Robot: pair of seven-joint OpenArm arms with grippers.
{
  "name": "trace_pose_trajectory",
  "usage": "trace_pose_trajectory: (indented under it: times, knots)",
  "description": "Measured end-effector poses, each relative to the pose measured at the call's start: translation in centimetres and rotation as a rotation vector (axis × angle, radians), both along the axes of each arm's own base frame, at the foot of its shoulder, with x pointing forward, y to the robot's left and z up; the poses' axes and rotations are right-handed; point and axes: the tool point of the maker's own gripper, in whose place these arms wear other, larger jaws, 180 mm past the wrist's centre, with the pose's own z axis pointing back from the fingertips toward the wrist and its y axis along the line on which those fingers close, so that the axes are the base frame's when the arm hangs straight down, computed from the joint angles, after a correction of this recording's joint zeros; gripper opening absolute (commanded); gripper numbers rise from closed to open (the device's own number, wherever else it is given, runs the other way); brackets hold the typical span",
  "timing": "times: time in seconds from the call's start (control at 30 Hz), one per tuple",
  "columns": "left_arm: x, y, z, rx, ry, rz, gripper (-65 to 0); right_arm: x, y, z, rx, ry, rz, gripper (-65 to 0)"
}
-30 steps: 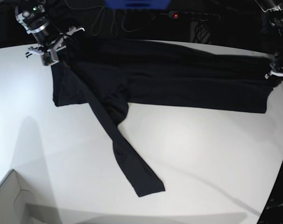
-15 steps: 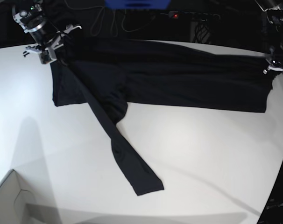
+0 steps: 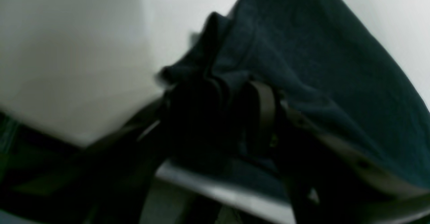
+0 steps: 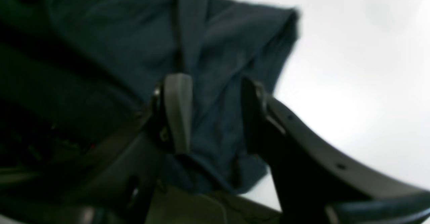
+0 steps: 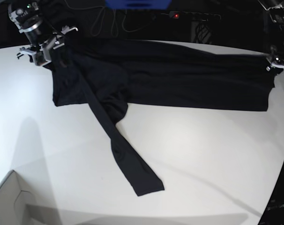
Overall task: Layout the t-shirt on the table in an organized manner, then fold the t-shirt properly
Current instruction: 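Open both grippers to release the folded shirt, then reach the right gripper to the protruding sleeve cuff and grasp it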
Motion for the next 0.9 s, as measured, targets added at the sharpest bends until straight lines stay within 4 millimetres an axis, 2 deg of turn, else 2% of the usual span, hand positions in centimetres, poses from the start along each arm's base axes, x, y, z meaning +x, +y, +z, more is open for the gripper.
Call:
trace_pose_trajectory:
  times: [0.1, 0.27, 0.4, 0.5, 0.63, 0.77, 0.9]
  knots:
    - [-1.1, 0.1, 0.2, 0.019, 0.023, -0.008, -36.9, 1.4, -0.5, 1.2, -0.008, -0.047, -0.033, -39.3]
    - [0.7, -0.3, 2.6, 0.062, -0.072, -0.083, -36.9, 4.2, 0.1, 3.1, 0.008, -0.14, -0.031, -32.0]
    - [-0.2, 0.0, 2.3, 0.08, -0.041, -0.105, -36.9, 7.2, 3.5, 4.5, 0.072, -0.215, 0.027, -29.4]
    - [0.5, -0.1, 2.6, 0.077, -0.07, -0.103, -36.9, 9.4, 7.1, 5.9, 0.127, -0.261, 0.1, -29.5]
    - [2.6, -0.1, 4.0, 0.082, -0.134, -0.108, -36.9, 12.7, 10.6, 4.5, 0.051, -0.172, 0.185, -29.5]
    - [2.7, -0.2, 4.1, 0.082, -0.138, -0.105, -36.9, 16.5, 14.7, 3.7, 0.028, -0.16, 0.28, -29.5]
    - [3.6, -0.2, 4.7, 0.091, -0.158, -0.108, -36.9, 18.5, 17.7, -0.2, -0.009, -0.041, 0.367, -29.5]
